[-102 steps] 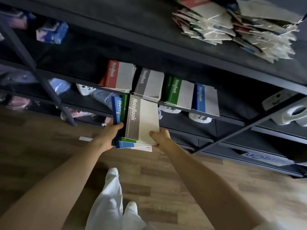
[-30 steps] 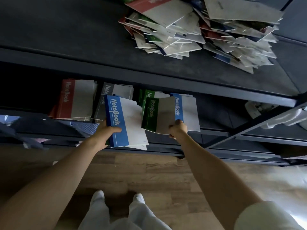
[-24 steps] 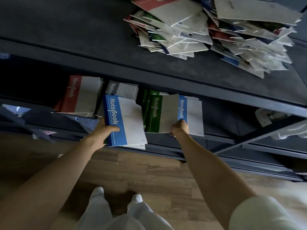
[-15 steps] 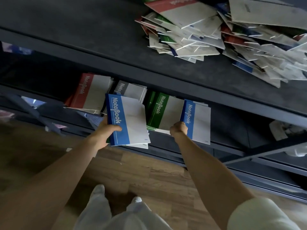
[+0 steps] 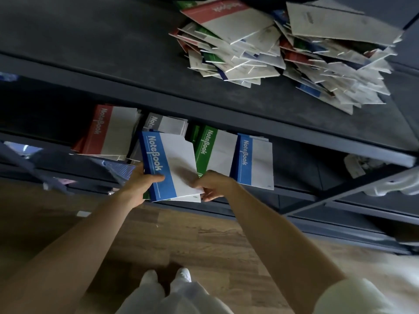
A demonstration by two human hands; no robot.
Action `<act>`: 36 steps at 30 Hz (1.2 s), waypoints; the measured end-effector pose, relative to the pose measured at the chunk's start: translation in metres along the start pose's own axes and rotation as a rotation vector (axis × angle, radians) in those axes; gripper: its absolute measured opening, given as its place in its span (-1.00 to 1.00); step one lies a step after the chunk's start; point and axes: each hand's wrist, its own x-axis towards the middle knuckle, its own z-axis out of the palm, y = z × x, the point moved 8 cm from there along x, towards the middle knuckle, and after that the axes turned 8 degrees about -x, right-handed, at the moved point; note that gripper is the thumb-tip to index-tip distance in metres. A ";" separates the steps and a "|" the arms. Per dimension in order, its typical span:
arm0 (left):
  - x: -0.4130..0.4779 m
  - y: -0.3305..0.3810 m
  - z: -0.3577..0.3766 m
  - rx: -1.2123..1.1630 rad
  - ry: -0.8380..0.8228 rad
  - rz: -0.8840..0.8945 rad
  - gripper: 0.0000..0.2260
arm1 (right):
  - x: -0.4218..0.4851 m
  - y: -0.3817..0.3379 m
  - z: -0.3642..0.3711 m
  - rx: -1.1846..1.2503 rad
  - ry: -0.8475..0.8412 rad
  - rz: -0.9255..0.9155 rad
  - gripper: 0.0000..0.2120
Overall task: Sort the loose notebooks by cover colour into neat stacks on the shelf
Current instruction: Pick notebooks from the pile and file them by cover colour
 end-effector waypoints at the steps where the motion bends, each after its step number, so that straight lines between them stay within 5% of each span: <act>1: 0.001 0.000 0.002 0.004 -0.003 -0.002 -0.63 | -0.003 0.000 -0.001 0.007 0.080 -0.009 -0.71; 11: -0.013 -0.010 0.061 0.012 -0.256 -0.088 -0.53 | -0.046 0.072 -0.026 0.375 0.429 0.092 -0.60; 17: -0.024 -0.028 0.100 0.111 -0.299 -0.123 -0.32 | -0.065 0.115 -0.050 0.353 0.564 0.162 -0.90; 25: -0.024 -0.044 0.135 0.064 -0.227 -0.093 -0.45 | -0.058 0.167 -0.119 0.415 0.711 0.188 -0.86; 36: -0.016 -0.073 0.133 0.030 -0.057 -0.040 -0.50 | -0.021 0.200 -0.157 0.697 0.655 0.110 -0.85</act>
